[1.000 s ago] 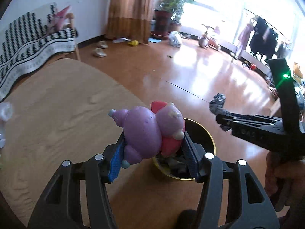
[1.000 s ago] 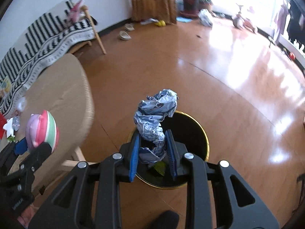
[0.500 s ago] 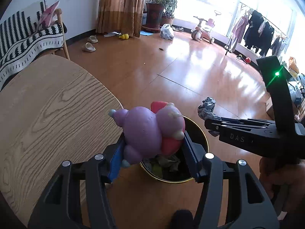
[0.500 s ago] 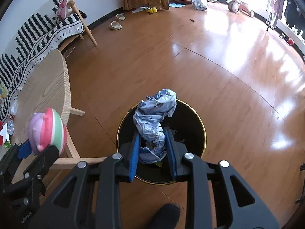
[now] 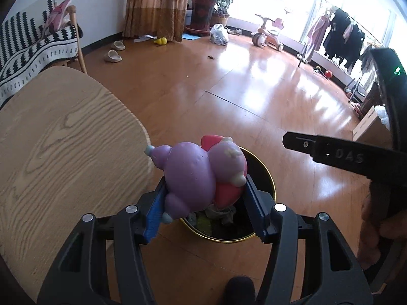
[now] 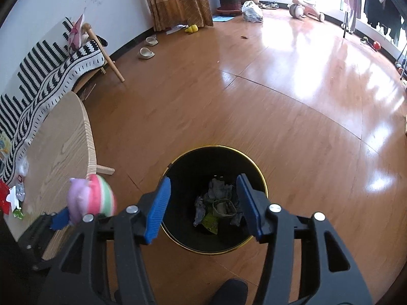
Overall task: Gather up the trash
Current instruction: 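Carry the foil wrapper and toy pig over the bin and open both tools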
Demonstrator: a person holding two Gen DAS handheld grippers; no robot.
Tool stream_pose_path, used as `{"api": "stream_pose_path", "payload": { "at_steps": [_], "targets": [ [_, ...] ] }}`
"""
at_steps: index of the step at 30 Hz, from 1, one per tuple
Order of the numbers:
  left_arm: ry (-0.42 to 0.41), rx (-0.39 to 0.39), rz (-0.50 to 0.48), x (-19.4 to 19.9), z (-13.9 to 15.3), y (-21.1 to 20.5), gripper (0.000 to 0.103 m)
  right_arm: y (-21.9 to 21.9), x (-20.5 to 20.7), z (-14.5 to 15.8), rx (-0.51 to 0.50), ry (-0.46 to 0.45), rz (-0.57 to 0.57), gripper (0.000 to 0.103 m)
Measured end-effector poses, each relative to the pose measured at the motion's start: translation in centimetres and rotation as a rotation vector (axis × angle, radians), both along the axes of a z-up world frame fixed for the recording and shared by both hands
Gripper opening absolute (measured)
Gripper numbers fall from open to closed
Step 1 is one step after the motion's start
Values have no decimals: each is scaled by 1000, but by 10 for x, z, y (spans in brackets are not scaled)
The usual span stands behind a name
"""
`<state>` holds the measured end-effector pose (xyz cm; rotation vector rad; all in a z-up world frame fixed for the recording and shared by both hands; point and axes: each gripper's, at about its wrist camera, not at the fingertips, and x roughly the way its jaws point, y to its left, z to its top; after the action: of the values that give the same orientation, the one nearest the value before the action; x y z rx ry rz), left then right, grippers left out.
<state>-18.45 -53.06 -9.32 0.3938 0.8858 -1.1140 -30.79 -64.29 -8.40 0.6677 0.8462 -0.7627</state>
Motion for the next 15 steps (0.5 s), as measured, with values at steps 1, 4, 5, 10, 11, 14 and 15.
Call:
{"api": "stream_pose_path", "payload": {
  "at_steps": [1,4,5,10,11,14,15],
  "targets": [
    [4,0,-8,-1,-2,-3,57,0,-2,1,-6,1,-8,58],
    [23,-9,-23,-3,-6,-12,58,-2,-7,5,-12,-9,-20,58],
    [33,-9,-31,-4,-9,-16,59,-2,-9,7,-15,-15,-28,58],
    [35,-21,-31,-6,-14,-28,83,-1,-16,14,-22,-39,-40,60],
    [40,-26,-30,-5,-14,-29,83,0,-17,16,-28,-40,-44,61],
    [44,-22,-28,-4,-14,-27,83,0,-16,17,-32,-44,-44,61],
    [37,-19,-28,-4,-13,-25,84,1,-14,17,-26,-44,-37,61]
  ]
}}
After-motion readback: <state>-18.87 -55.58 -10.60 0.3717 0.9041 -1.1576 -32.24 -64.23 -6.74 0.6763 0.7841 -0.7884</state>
